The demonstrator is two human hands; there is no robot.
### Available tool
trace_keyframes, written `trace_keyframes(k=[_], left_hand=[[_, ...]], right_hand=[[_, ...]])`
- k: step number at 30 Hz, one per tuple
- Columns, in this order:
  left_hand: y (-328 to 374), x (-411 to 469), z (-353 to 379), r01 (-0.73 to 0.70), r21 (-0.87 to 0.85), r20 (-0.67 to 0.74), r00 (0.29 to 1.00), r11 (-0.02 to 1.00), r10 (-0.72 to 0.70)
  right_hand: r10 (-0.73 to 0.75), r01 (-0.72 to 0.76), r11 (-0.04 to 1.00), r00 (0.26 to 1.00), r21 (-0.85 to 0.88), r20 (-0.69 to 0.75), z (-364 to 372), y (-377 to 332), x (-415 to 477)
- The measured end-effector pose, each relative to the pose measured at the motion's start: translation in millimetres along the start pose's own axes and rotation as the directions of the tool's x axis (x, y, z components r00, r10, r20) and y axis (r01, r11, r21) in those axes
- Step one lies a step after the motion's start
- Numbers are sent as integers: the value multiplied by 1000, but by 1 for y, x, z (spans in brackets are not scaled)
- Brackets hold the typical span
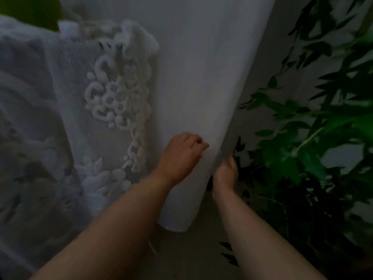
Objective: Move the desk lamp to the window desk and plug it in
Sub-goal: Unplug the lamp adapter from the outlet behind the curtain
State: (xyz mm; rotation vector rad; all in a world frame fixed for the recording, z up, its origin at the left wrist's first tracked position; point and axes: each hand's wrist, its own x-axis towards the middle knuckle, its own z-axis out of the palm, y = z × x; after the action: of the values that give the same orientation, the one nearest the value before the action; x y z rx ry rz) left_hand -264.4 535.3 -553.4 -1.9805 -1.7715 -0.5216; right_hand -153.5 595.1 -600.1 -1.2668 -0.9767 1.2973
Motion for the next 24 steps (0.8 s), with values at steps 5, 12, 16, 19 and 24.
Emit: trace_keyframes(k=[5,12,16,19,24], left_hand=[[-7,6,38,-379,433,60,917,818,393],[-15,54,30,-578,587,487,811,567,323],[-36,57,41,-510,675,521,841,533,145],[-53,56,51,-435,647,501,862,626,81],[-79,67,64,-256,693,379,925,674,-38]], right_hand=[[-89,87,995,996,41,30,-4,27,35],[-129,137,986,987,-91,92,1,15,45],[-155,182,968,975,-172,161,11,12,58],[-192,251,912,960,-324,203,25,30,84],[-133,253,813,957,-524,257,35,44,117]])
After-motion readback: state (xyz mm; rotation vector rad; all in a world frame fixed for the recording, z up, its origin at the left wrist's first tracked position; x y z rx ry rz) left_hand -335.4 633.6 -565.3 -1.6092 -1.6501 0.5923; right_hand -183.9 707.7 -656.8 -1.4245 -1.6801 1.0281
